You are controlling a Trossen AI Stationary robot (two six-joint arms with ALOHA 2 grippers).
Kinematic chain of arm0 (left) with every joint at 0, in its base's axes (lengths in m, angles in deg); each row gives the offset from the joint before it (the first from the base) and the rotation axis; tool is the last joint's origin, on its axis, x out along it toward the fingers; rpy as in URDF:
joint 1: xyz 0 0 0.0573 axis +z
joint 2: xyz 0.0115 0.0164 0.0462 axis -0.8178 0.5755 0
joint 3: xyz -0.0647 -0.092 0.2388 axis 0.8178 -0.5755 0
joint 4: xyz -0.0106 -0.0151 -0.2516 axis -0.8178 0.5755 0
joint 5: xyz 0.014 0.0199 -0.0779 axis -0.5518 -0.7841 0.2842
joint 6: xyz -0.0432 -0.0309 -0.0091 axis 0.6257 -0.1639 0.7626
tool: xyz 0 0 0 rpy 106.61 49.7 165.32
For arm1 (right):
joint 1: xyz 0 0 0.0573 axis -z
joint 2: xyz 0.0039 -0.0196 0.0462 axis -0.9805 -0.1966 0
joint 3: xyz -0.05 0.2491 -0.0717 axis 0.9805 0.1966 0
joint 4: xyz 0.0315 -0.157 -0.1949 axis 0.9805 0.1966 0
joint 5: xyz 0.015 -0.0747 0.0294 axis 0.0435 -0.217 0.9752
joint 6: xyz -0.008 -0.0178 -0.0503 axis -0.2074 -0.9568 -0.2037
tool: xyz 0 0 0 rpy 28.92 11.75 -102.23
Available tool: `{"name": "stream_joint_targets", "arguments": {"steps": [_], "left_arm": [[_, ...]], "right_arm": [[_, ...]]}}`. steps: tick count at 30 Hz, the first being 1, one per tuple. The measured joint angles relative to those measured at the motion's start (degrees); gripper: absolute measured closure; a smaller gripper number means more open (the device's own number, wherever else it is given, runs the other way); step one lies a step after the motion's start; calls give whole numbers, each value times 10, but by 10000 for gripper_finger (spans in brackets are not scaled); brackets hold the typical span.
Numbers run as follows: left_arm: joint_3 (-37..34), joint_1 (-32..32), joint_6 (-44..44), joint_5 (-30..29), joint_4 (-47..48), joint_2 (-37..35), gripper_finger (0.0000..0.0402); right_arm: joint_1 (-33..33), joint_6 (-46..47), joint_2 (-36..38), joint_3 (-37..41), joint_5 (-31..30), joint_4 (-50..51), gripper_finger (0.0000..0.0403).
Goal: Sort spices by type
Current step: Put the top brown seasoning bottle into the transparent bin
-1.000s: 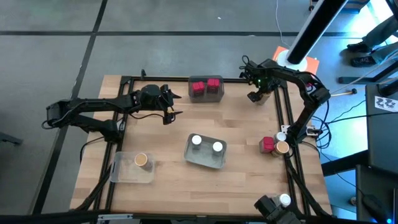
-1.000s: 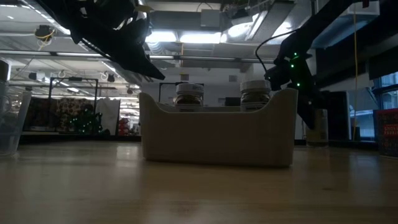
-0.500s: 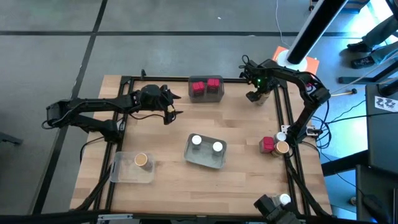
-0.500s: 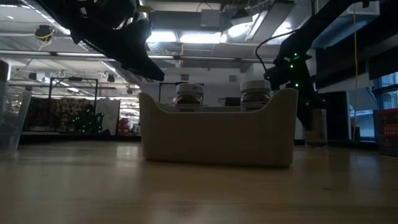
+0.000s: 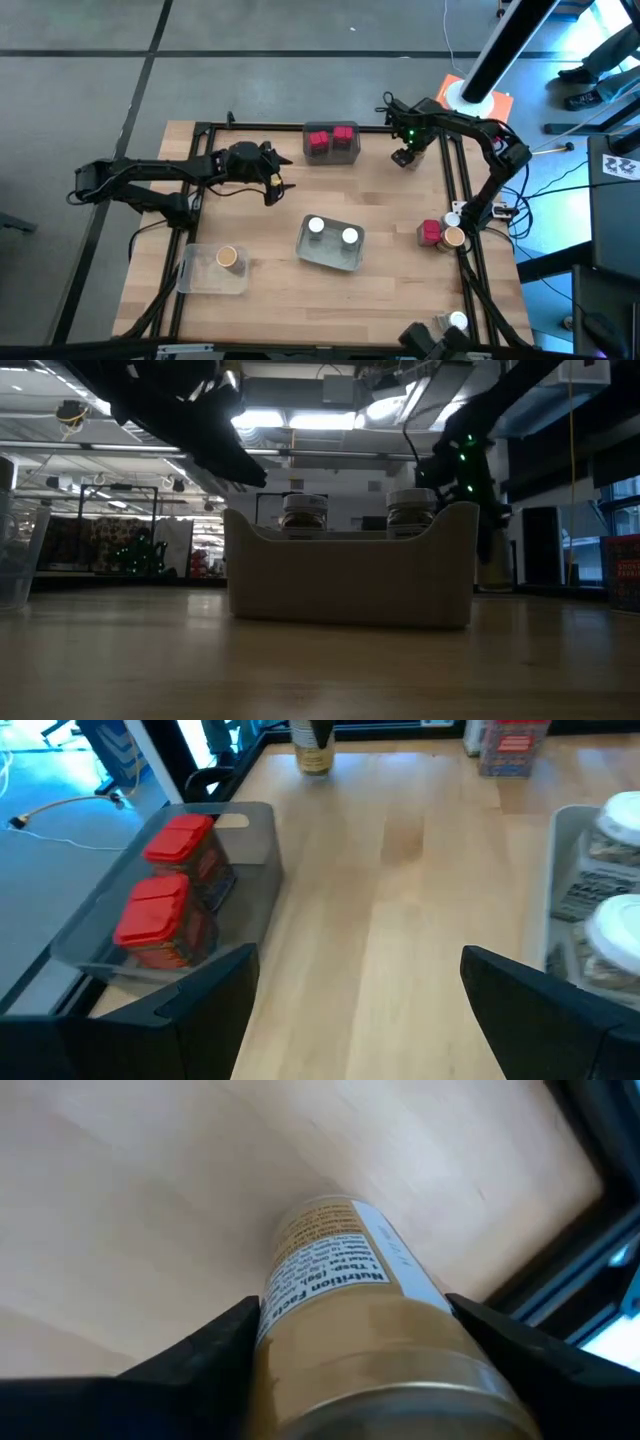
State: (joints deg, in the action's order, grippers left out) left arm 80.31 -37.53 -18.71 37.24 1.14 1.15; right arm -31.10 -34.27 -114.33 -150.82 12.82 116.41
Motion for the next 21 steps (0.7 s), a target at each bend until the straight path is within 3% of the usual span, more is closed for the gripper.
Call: {"name": "stream_joint_targets", "arguments": {"steps": [7, 21], "left_arm": [[28, -57, 48, -59, 106, -20, 73], [33, -151, 204, -133, 289, -174, 73]], "right_arm": [[-76, 12, 26, -52, 0, -5, 121], [-213, 46, 28, -146, -10, -56, 121]]}}
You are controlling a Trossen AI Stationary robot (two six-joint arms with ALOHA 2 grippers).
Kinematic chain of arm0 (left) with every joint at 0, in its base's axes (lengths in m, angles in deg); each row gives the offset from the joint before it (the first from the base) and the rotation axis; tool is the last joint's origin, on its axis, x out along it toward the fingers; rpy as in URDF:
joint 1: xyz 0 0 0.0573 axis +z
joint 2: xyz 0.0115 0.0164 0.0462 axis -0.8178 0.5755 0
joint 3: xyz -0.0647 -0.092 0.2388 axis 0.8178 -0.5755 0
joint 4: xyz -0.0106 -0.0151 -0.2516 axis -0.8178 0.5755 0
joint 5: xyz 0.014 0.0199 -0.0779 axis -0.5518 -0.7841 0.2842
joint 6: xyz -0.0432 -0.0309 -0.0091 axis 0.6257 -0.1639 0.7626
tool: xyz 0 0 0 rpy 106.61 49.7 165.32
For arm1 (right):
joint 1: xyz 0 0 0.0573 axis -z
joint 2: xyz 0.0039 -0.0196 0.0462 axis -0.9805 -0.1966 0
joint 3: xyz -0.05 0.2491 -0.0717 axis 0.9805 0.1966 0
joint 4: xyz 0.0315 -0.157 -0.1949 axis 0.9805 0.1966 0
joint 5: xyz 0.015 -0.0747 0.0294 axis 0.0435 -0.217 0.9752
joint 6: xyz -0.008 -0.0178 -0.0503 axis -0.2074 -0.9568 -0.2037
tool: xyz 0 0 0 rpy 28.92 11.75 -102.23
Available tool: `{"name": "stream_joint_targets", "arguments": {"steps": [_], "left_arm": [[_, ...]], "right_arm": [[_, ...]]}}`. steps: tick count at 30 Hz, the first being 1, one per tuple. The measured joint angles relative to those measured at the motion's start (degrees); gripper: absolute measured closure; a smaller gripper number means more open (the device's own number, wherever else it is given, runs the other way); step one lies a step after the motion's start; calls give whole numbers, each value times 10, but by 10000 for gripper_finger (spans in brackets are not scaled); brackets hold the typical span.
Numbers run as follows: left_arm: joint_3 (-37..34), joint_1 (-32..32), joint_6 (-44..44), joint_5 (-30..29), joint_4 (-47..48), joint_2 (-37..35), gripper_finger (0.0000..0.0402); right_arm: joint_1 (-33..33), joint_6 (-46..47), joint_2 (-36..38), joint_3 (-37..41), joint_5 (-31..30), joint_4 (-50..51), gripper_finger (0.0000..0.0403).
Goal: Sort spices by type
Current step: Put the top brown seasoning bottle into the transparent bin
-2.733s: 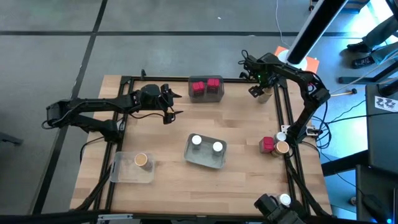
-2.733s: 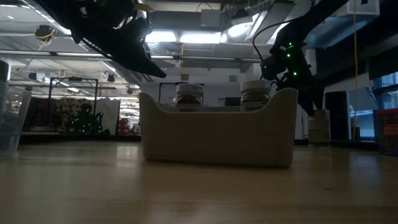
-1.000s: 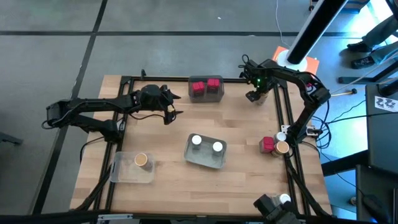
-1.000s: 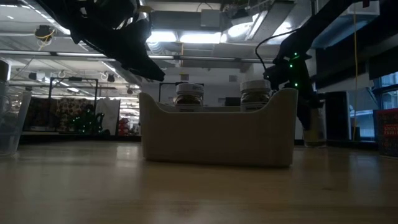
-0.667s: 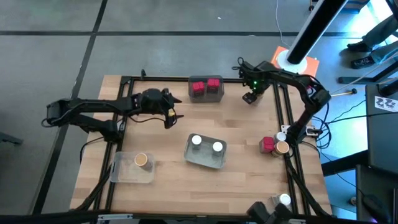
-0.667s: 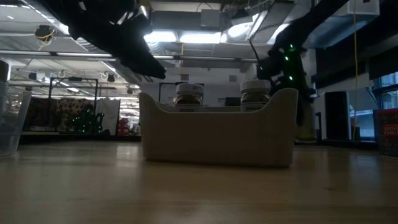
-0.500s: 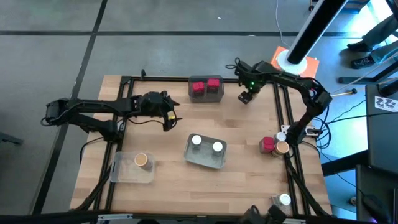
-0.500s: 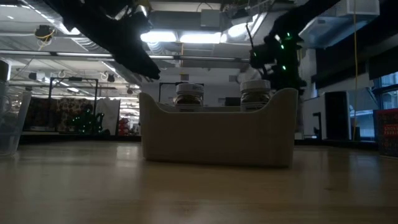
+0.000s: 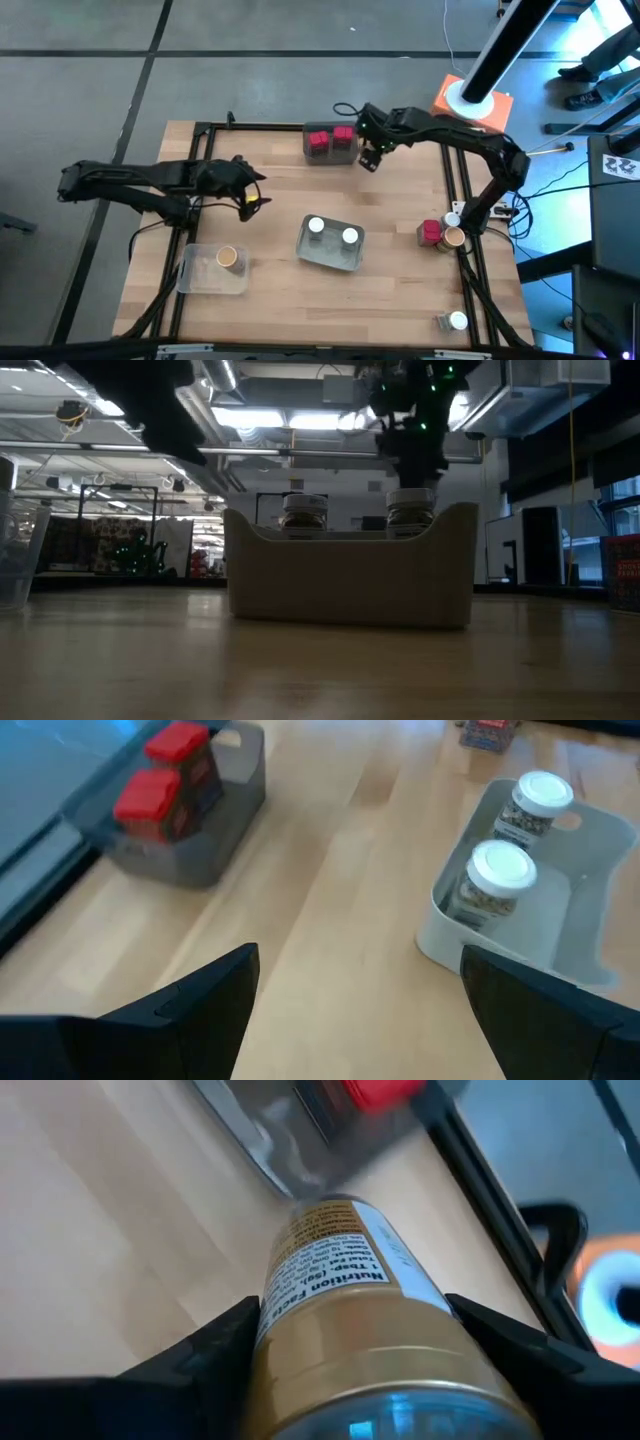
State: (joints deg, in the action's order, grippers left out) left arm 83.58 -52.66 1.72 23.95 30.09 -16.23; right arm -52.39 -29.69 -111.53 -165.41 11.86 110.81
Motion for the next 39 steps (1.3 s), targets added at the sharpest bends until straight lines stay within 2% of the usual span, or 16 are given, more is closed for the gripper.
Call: {"name": "stream_joint_targets", "arguments": {"steps": [12, 20, 27, 35, 39], "left_arm": [[0, -54, 103, -10, 101, -65, 73], [0, -112, 157, -10, 134, -70, 73], [0, -154, 186, -21, 157, -69, 73], [0, -176, 211, -49, 179, -70, 73], [0, -176, 210, -49, 180, -70, 73]], "right_arm": [[-127, 45, 0, -33, 45, -148, 121], [-224, 49, -34, -33, 75, -301, 121], [-276, 49, -75, -34, 87, -374, 121], [-320, 40, -172, -158, 93, -335, 121], [-343, 32, -226, -237, 93, -269, 121]]}}
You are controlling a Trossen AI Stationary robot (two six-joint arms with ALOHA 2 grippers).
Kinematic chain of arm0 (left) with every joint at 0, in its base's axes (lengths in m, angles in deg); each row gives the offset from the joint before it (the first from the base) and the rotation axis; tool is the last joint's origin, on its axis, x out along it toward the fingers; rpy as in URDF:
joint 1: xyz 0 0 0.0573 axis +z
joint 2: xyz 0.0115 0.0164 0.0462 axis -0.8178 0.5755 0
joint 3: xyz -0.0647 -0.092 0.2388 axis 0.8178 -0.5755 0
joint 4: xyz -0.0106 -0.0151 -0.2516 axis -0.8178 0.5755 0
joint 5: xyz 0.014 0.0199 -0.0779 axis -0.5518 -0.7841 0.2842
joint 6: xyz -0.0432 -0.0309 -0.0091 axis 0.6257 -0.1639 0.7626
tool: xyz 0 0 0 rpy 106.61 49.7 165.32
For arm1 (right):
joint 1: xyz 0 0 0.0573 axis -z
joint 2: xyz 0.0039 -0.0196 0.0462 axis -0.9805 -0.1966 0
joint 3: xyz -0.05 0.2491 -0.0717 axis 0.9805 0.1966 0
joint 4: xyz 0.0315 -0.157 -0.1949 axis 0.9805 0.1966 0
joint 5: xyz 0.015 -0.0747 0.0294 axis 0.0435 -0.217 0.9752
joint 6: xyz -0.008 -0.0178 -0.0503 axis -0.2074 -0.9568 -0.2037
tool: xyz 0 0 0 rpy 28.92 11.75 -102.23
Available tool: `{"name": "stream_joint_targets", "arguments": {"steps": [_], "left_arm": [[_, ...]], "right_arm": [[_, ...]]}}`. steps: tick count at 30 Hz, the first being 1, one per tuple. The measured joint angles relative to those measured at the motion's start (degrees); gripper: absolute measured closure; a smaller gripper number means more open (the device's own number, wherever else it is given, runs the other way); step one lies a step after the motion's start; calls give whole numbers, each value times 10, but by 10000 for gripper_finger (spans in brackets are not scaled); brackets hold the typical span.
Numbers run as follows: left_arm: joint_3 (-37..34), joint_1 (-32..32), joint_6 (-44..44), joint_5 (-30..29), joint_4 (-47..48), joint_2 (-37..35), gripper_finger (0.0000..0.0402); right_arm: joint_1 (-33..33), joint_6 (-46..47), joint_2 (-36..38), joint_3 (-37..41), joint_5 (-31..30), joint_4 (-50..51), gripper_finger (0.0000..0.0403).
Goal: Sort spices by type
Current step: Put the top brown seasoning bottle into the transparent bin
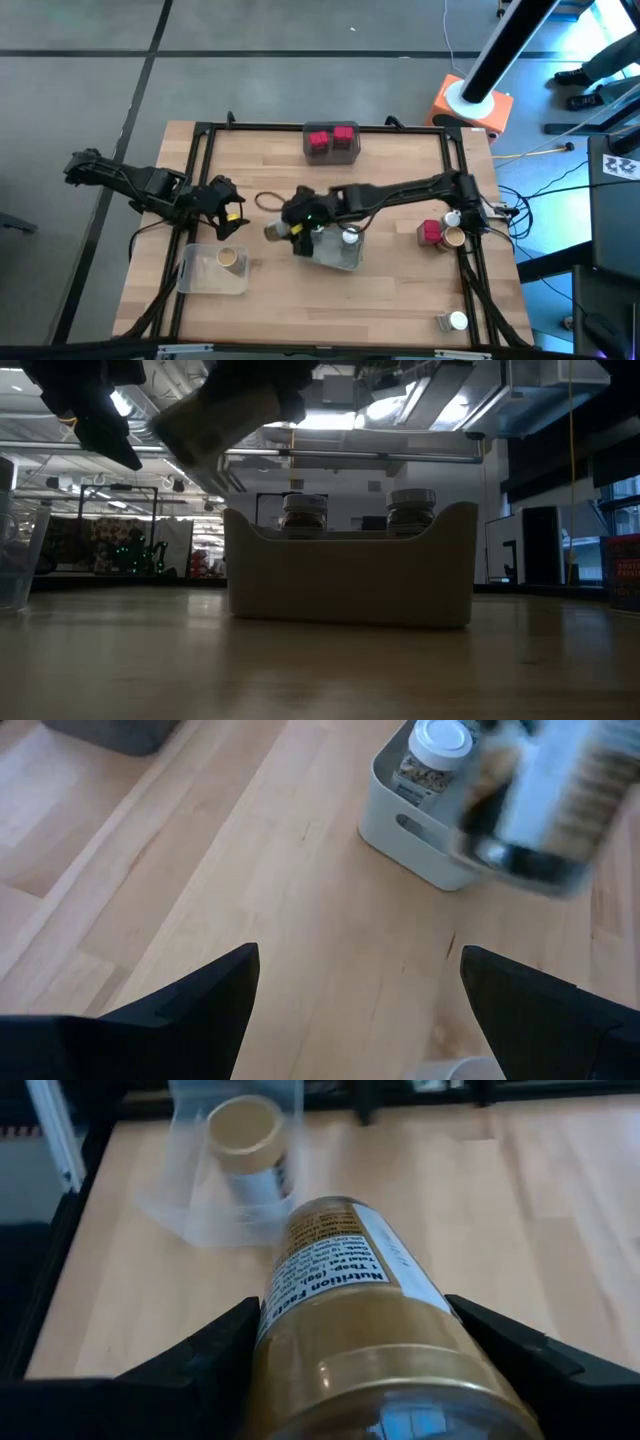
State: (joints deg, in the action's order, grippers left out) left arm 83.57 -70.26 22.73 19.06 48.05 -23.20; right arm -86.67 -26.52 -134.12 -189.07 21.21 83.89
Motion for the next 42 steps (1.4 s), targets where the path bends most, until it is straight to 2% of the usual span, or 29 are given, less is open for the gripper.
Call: {"name": "stream_joint_targets", "arguments": {"steps": [7, 17, 24, 30, 42], "left_arm": [[0, 0, 0, 0, 5, 0, 73], [0, 0, 5, 0, 5, 0, 73], [0, 0, 9, 0, 5, 0, 73], [0, 0, 15, 0, 5, 0, 73], [0, 0, 19, 0, 5, 1, 73]], "right_arm": [[-38, 8, -63, -76, 0, 50, 121], [-73, 45, -85, -69, 5, 70, 121], [-103, 45, -104, -69, 29, 63, 121], [-127, 86, -109, -89, 49, 136, 121], [-114, 146, -114, -118, 60, 175, 121]]}}
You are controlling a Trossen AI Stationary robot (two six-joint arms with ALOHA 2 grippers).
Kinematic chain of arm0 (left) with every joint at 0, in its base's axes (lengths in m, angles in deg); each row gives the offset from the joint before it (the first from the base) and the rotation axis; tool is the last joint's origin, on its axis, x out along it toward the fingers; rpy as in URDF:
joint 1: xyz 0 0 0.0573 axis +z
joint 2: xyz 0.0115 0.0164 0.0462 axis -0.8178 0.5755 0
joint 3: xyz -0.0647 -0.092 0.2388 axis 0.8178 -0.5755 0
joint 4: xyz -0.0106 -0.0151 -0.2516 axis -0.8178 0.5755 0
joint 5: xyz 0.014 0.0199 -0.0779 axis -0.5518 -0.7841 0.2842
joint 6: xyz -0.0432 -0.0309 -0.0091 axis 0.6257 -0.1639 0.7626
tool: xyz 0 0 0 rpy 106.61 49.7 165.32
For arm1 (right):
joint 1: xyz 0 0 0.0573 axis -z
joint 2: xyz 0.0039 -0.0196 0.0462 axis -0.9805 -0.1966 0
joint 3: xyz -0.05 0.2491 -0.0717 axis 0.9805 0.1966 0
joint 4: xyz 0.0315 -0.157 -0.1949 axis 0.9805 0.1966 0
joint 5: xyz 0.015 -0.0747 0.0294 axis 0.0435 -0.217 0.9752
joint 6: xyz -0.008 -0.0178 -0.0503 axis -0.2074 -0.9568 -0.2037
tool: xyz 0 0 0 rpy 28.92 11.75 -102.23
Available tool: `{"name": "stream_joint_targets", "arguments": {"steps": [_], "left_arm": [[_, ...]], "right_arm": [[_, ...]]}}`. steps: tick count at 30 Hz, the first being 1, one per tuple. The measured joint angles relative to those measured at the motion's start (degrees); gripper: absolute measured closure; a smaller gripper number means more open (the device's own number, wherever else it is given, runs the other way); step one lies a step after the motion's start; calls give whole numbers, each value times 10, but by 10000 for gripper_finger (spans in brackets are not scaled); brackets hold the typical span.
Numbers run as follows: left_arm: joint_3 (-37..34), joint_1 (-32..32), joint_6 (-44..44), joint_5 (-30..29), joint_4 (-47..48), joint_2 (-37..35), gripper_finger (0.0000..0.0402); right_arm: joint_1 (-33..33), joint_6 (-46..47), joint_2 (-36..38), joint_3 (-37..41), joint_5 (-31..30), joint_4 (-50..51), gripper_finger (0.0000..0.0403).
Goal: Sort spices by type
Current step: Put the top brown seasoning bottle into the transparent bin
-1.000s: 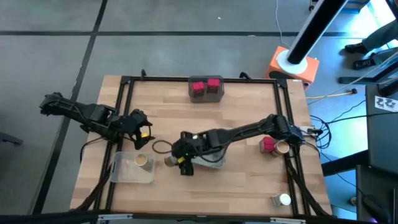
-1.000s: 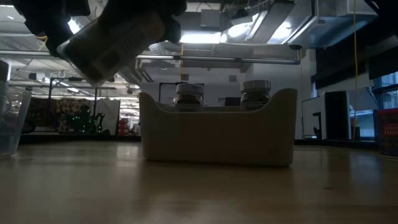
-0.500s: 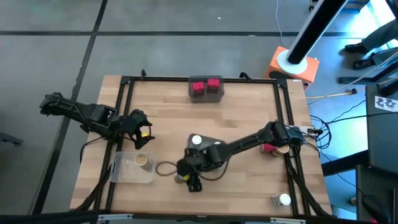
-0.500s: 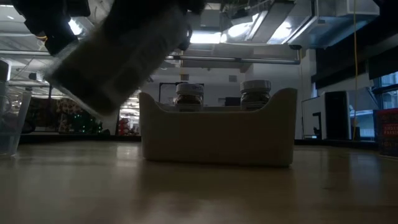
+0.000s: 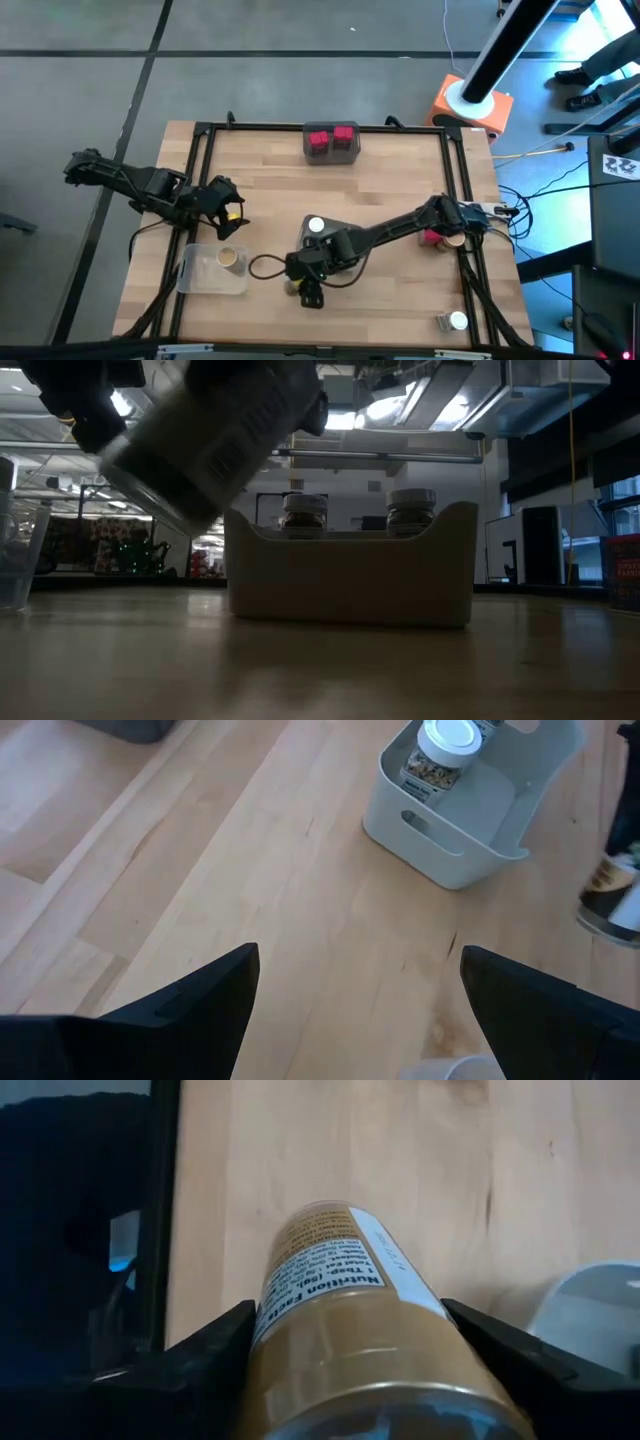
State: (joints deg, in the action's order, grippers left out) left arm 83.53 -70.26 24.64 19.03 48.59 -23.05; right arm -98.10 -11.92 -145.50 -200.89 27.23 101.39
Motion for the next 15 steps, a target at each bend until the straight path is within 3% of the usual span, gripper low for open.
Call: {"name": "stream_joint_targets", "arguments": {"steps": [9, 15], "left_arm": [[0, 0, 0, 0, 0, 0, 73], [0, 0, -1, 0, 3, 0, 73]], "right_arm": [[0, 5, -19, 2, -21, 103, 121], [0, -1, -32, 2, -21, 107, 121]]}}
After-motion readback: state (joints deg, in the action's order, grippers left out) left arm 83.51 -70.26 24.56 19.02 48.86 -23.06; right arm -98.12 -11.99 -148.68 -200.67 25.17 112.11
